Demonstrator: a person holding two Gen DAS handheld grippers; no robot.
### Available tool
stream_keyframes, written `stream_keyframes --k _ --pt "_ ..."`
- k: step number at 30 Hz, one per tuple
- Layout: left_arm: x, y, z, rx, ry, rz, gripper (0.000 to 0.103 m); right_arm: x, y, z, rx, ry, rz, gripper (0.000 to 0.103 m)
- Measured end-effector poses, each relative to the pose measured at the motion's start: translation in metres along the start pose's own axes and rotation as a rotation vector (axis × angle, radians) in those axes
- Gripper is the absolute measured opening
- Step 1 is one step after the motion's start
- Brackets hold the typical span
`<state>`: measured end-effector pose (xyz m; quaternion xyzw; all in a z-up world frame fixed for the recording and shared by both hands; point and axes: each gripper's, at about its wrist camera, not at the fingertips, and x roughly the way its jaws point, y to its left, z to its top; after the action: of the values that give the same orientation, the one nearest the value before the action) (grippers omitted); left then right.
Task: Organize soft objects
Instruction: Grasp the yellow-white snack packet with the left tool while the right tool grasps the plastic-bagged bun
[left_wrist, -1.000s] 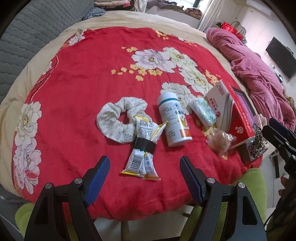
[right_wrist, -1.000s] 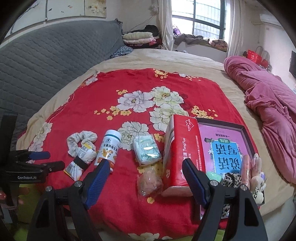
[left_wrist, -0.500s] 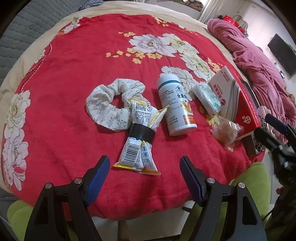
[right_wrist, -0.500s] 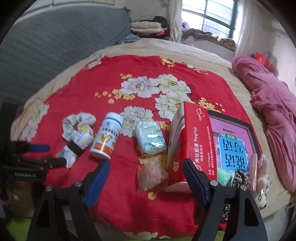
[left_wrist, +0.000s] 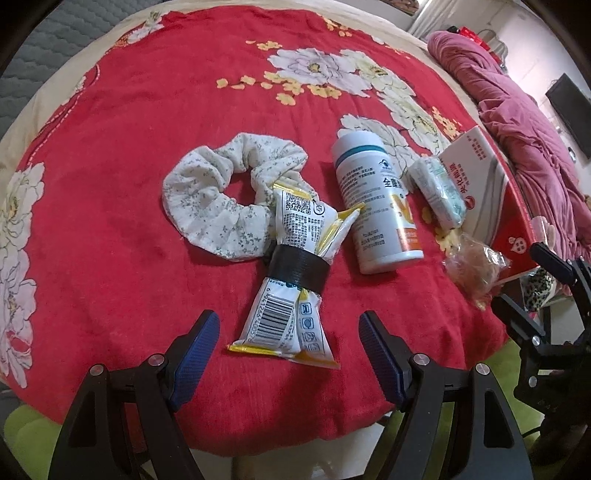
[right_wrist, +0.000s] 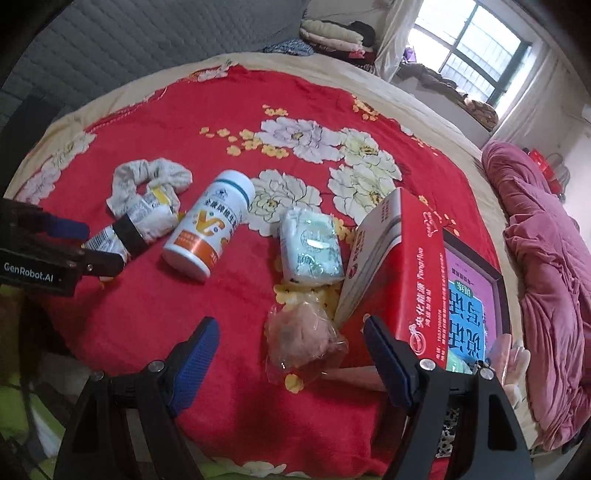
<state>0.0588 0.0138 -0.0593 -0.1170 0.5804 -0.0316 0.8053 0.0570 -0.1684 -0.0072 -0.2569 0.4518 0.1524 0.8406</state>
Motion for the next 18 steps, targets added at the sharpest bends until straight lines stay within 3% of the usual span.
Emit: stream_keyframes --k 18 --pt "0.020 0.003 0.014 0.014 0.003 0.031 0.079 0.048 0.019 0.001 -0.162 0.122 -0.129 0.080"
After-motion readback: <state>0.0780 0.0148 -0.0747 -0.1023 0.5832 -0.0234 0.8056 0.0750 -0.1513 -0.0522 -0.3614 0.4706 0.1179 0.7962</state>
